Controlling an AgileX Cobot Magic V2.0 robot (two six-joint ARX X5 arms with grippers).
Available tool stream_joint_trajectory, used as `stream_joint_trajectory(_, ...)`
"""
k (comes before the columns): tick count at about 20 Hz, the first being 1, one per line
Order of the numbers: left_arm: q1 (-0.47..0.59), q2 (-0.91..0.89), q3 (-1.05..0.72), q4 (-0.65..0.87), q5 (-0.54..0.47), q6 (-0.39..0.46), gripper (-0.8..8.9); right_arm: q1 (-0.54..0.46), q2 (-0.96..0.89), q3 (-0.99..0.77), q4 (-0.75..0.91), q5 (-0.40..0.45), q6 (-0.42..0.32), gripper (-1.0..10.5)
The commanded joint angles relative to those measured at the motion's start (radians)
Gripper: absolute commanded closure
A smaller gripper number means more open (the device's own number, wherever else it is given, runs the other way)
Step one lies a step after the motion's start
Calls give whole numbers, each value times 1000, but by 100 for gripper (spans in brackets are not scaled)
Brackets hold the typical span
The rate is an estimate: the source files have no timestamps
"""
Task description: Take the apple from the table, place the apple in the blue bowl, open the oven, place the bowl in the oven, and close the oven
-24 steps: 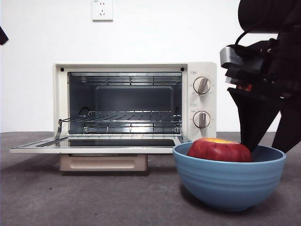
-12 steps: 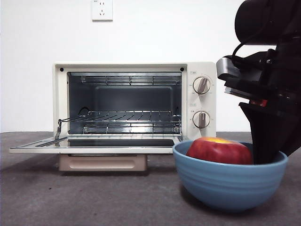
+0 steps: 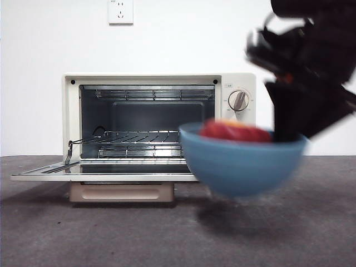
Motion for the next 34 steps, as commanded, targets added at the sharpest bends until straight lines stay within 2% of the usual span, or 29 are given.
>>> stream_joint_trajectory(1, -1, 5, 6, 11, 1, -2, 807, 28, 14, 89, 23, -4, 74, 944)
stream_joint_trajectory(9, -2, 5, 6, 14, 1, -2, 806, 38, 271, 396, 32, 58, 182, 944)
stream_joint_trajectory(15, -3, 4, 6, 14, 1, -2, 806, 50, 429, 561, 63, 120, 329, 944)
stream_joint_trajectory(23, -43, 4, 6, 13, 1, -2, 806, 50, 472, 572, 195, 219, 561, 944)
stream_joint_trajectory(31, -76, 4, 6, 6, 1, -2, 806, 43, 518, 572, 224, 245, 639, 944)
stream_joint_trajectory(34, -84, 4, 6, 2, 1, -2, 806, 43, 532, 572, 233, 285, 647, 944)
